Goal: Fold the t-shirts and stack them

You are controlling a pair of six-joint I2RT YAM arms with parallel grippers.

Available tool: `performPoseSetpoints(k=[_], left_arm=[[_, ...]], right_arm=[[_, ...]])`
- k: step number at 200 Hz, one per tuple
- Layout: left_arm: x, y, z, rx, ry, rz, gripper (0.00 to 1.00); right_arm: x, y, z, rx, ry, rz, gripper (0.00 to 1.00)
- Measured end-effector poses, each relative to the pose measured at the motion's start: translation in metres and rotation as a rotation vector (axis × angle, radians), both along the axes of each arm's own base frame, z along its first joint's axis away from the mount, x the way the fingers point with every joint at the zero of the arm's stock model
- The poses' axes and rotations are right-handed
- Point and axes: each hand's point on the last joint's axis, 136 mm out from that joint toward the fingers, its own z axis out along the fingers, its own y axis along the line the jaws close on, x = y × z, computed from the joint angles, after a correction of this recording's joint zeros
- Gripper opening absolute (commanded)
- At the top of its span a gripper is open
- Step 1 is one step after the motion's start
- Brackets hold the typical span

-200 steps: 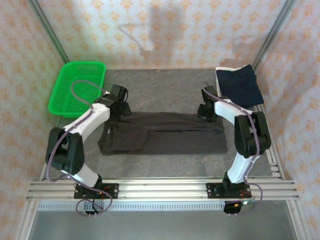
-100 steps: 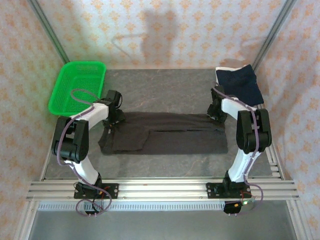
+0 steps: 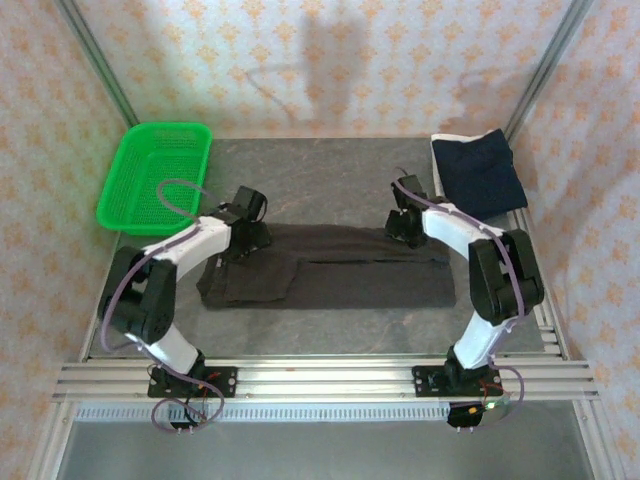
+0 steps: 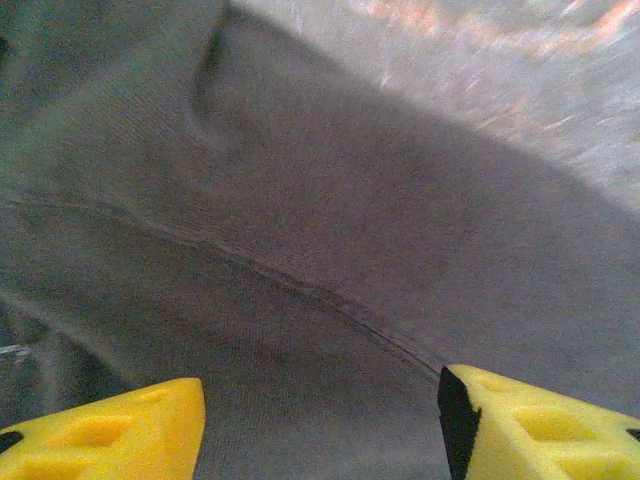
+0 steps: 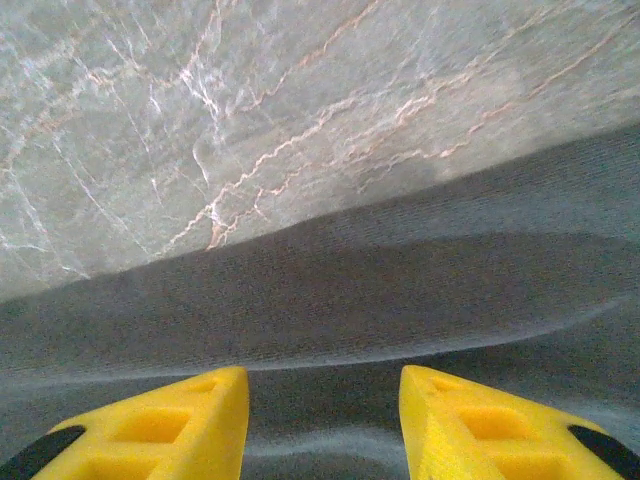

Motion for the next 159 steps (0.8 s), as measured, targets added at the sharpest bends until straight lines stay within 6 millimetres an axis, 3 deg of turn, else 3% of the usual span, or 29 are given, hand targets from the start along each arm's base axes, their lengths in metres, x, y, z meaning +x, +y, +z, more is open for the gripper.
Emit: performPoseSetpoints(k=[16,38,65,79,102,119,134,159], left_arm=[[-0.003,0.004,-0.027,0.033,0.070,0.003,0.63],[0.022,0.000,-0.022,0.024,0.054,0.006,0.62],[0.084,-0.002,-0.021,0.022,0.015,-0.003,0.59],[0.121,-0.008,-0.019,0.008,-0.020,-0.024,0.55],[0.188,-0.029,-0.014,-0.043,-0.091,-0.089,0.51],[0.223,-0.048,-0.008,-0.086,-0.140,-0.147,0.53],[0.233,-0.056,-0.004,-0.103,-0.150,-0.186,0.55],[0.223,-0.056,0.007,-0.094,-0.123,-0.222,0.62]], right_arm=[[-0.003,-0.004,-0.013,-0.011,0.037,-0.014,0.43],[-0.013,-0.010,-0.023,-0.029,0.078,-0.031,0.43],[-0.024,-0.013,-0.026,-0.039,0.089,-0.050,0.44],[-0.039,-0.015,-0.026,-0.047,0.098,-0.060,0.44],[-0.071,-0.014,-0.025,-0.045,0.120,-0.072,0.45],[-0.092,-0.013,-0.018,-0.069,0.140,-0.063,0.46],[-0.098,-0.014,-0.002,-0.088,0.112,-0.060,0.47],[-0.091,-0.019,0.029,-0.094,0.030,-0.071,0.48]])
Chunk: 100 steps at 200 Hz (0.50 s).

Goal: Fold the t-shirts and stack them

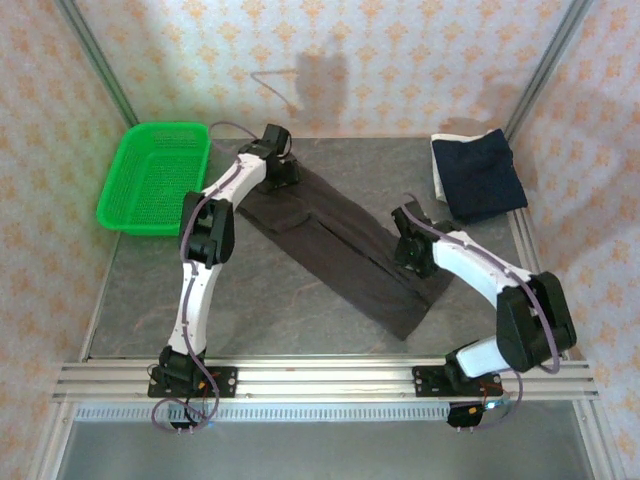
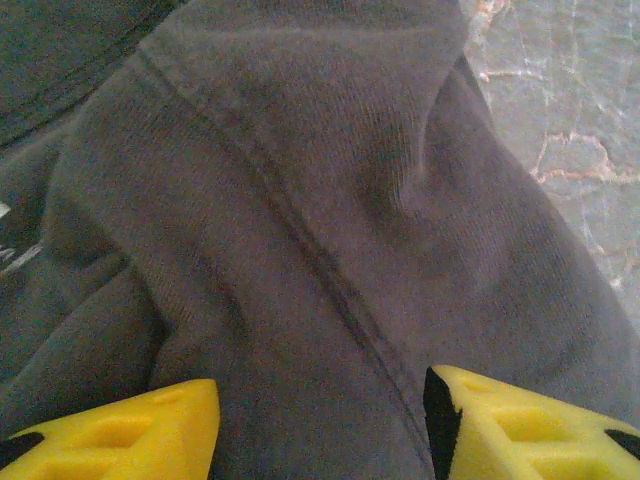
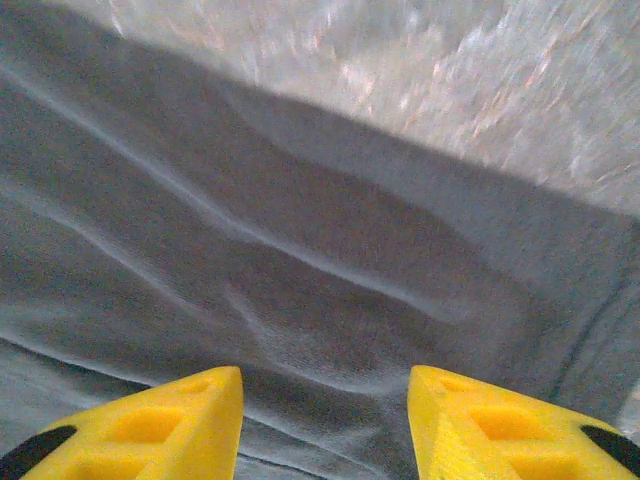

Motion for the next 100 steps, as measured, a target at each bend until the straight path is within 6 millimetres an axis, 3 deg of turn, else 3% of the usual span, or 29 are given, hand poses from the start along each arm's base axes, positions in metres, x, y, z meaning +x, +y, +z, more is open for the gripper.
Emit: performPoseSetpoints(k=[26,39,73,87,100], left_arm=[[-0.032,0.012,0.031,0.033,0.004,-0.008,0.70],[-0.053,0.021,0.060,0.054,-0.022,0.002,0.73],[-0.108,0.048,0.131,0.093,-0.142,0.051,0.76],[-0.129,0.054,0.136,0.087,-0.158,0.064,0.76],[-0.143,0.056,0.120,0.078,-0.134,0.078,0.75]], right_arm=[[0.020,0.017,0.023,0.050,-0.071,0.049,0.48],[0.028,0.034,0.027,0.085,-0.081,0.100,0.48],[0.031,0.080,0.004,0.132,-0.019,0.236,0.48],[0.029,0.092,-0.012,0.129,0.027,0.274,0.48],[0.027,0.098,-0.026,0.122,0.068,0.296,0.47]])
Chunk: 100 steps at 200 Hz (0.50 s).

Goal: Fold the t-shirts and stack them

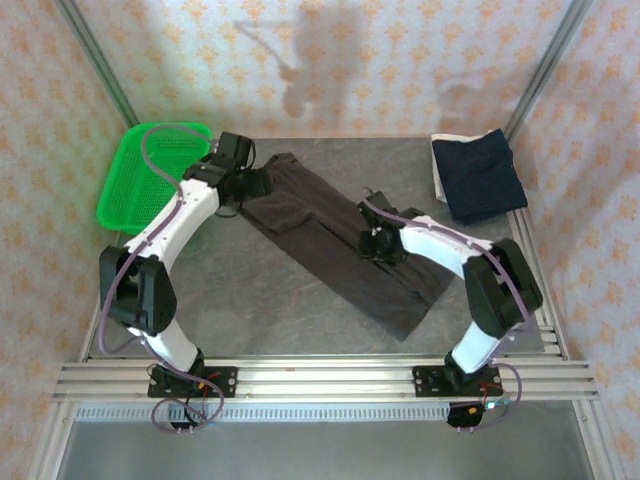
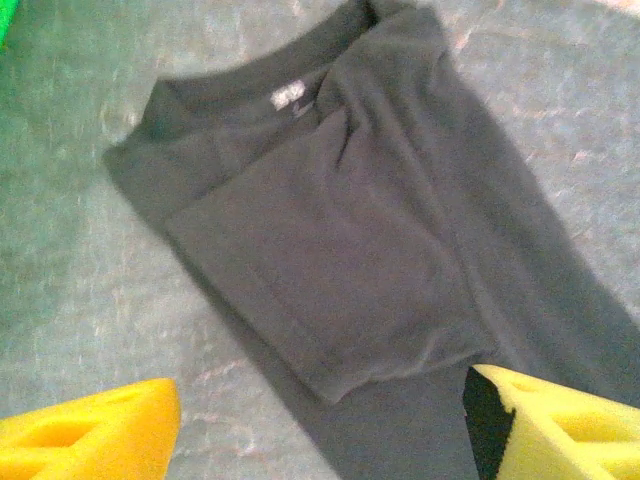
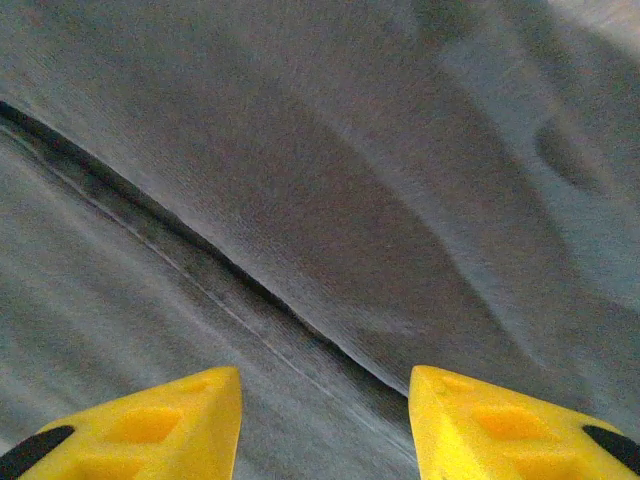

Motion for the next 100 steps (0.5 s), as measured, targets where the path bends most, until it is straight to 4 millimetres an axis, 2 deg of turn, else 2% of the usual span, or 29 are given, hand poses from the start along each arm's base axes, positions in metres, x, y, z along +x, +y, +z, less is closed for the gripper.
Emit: performPoseSetpoints(k=[8,28,45,60,70,82,100], left_arm=[[-0.005,-0.001,-0.016,-0.005,0.031,0.008,0.74],[-0.010,-0.008,-0.074,-0.015,0.160,0.021,0.73],[-0.009,-0.013,-0.122,-0.006,0.258,0.034,0.71],[-0.005,-0.011,-0.152,0.021,0.317,0.051,0.69],[0.002,-0.011,-0.150,0.023,0.322,0.065,0.68],[0.025,-0.013,-0.142,0.020,0.271,0.074,0.65],[0.055,-0.016,-0.149,0.009,0.240,0.083,0.65]], right_arm=[[0.000,0.002,-0.008,-0.010,0.020,0.009,0.47],[-0.001,0.006,-0.020,-0.028,0.048,0.029,0.47],[-0.003,0.012,-0.022,-0.037,0.050,0.050,0.47],[-0.006,0.019,-0.022,-0.046,0.044,0.070,0.47],[-0.009,0.023,-0.022,-0.052,0.044,0.075,0.47],[-0.014,0.026,-0.022,-0.060,0.045,0.075,0.47],[-0.022,0.034,-0.023,-0.072,0.044,0.068,0.47]])
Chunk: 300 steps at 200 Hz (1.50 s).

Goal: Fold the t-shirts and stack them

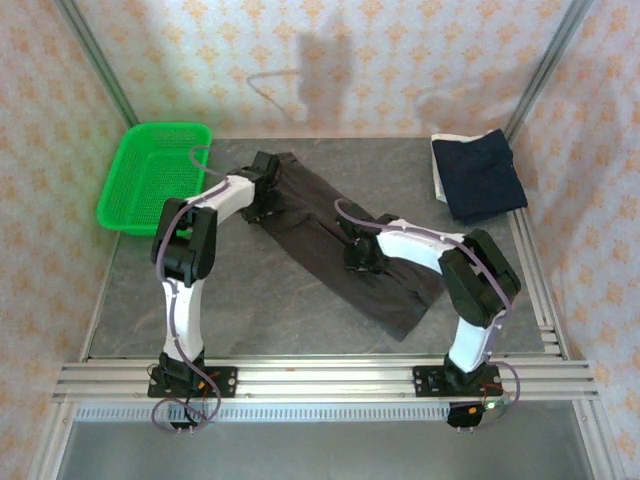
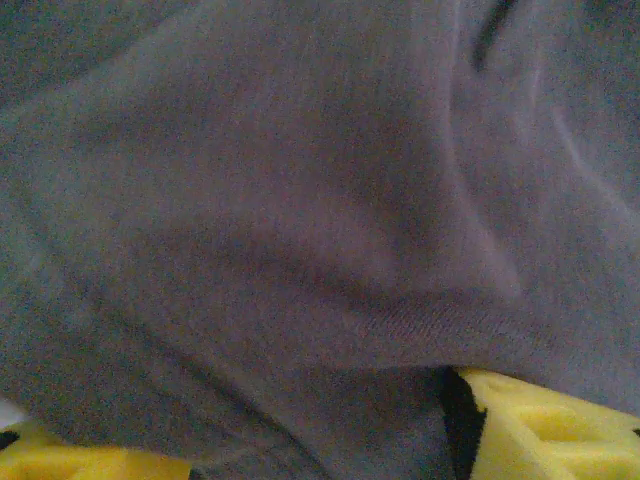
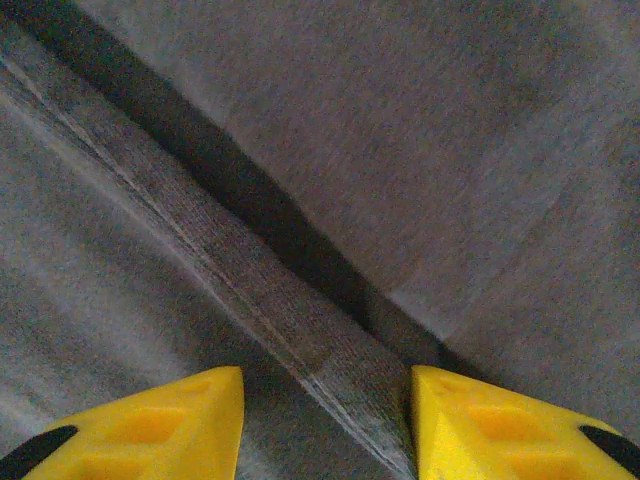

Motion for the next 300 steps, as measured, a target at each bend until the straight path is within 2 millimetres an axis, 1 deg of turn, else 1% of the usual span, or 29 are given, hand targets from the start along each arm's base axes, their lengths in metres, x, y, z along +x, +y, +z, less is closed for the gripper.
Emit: performPoseSetpoints(k=[5,16,37,60,76,82,83,84,89,97,106,125,158,165,179,187,196,204,220,235,243,249,262,269,282,292,300], left_arm=[[0.006,0.000,-0.001,0.001,-0.001,0.002,0.64],[0.022,-0.002,0.004,-0.012,-0.026,0.004,0.63],[0.057,-0.011,0.004,-0.047,-0.071,-0.008,0.59],[0.094,-0.031,0.007,-0.114,-0.123,-0.052,0.61],[0.121,-0.047,0.013,-0.169,-0.166,-0.090,0.61],[0.131,-0.053,0.014,-0.186,-0.182,-0.108,0.61],[0.133,-0.054,0.016,-0.191,-0.189,-0.111,0.61],[0.134,-0.055,0.014,-0.193,-0.188,-0.113,0.61],[0.142,-0.060,0.015,-0.210,-0.206,-0.130,0.62],[0.149,-0.067,0.017,-0.229,-0.224,-0.151,0.64],[0.154,-0.072,0.018,-0.248,-0.239,-0.178,0.67],[0.152,-0.080,0.020,-0.274,-0.239,-0.211,0.71],[0.149,-0.085,0.021,-0.278,-0.235,-0.258,0.72],[0.148,-0.086,0.021,-0.275,-0.234,-0.265,0.73],[0.143,-0.085,0.022,-0.266,-0.225,-0.278,0.76],[0.138,-0.084,0.025,-0.258,-0.215,-0.284,0.78],[0.131,-0.081,0.029,-0.252,-0.200,-0.288,0.79],[0.127,-0.080,0.034,-0.242,-0.195,-0.292,0.79],[0.124,-0.076,0.056,-0.222,-0.213,-0.298,0.79],[0.123,-0.073,0.081,-0.211,-0.247,-0.306,0.79],[0.121,-0.071,0.097,-0.206,-0.268,-0.312,0.79],[0.119,-0.070,0.108,-0.201,-0.281,-0.312,0.79],[0.107,-0.066,0.128,-0.190,-0.297,-0.315,0.80],[0.097,-0.063,0.138,-0.188,-0.300,-0.314,0.80],[0.073,-0.056,0.147,-0.184,-0.295,-0.314,0.80],[0.051,-0.050,0.149,-0.178,-0.285,-0.311,0.80],[0.031,-0.045,0.148,-0.175,-0.277,-0.303,0.80]], right_arm=[[-0.003,0.003,0.000,-0.002,-0.001,0.000,0.47],[-0.010,0.011,0.000,-0.004,0.000,0.005,0.47],[-0.030,0.033,-0.002,0.001,0.009,0.026,0.46],[-0.045,0.064,-0.002,0.032,0.020,0.047,0.46],[-0.048,0.087,0.003,0.075,0.023,0.059,0.46],[-0.048,0.095,0.006,0.089,0.021,0.064,0.46],[-0.048,0.097,0.007,0.091,0.020,0.065,0.46],[-0.048,0.098,0.007,0.093,0.019,0.066,0.46],[-0.046,0.103,0.010,0.100,0.014,0.069,0.46],[-0.043,0.110,0.016,0.105,0.000,0.074,0.46],[-0.038,0.111,0.022,0.096,-0.023,0.069,0.46],[-0.027,0.101,0.028,0.050,-0.064,0.054,0.44],[-0.010,0.064,0.026,-0.081,-0.095,0.025,0.40],[-0.006,0.058,0.026,-0.095,-0.099,0.022,0.36],[0.002,0.049,0.024,-0.119,-0.102,0.024,0.20],[0.005,0.042,0.020,-0.145,-0.098,0.021,0.15],[0.008,0.034,0.015,-0.175,-0.090,0.012,0.11],[0.008,0.028,0.012,-0.203,-0.083,0.013,0.10],[0.008,0.018,0.011,-0.248,-0.079,0.018,0.08],[0.007,0.014,0.015,-0.256,-0.089,0.023,0.08],[0.006,0.013,0.020,-0.250,-0.095,0.027,0.13],[0.004,0.013,0.023,-0.238,-0.100,0.032,0.19],[-0.001,0.016,0.034,-0.180,-0.111,0.044,0.28],[-0.004,0.020,0.039,-0.140,-0.115,0.053,0.31],[-0.007,0.032,0.047,-0.058,-0.119,0.075,0.33],[-0.007,0.044,0.050,-0.008,-0.122,0.094,0.34],[-0.008,0.052,0.047,0.016,-0.117,0.108,0.33]])
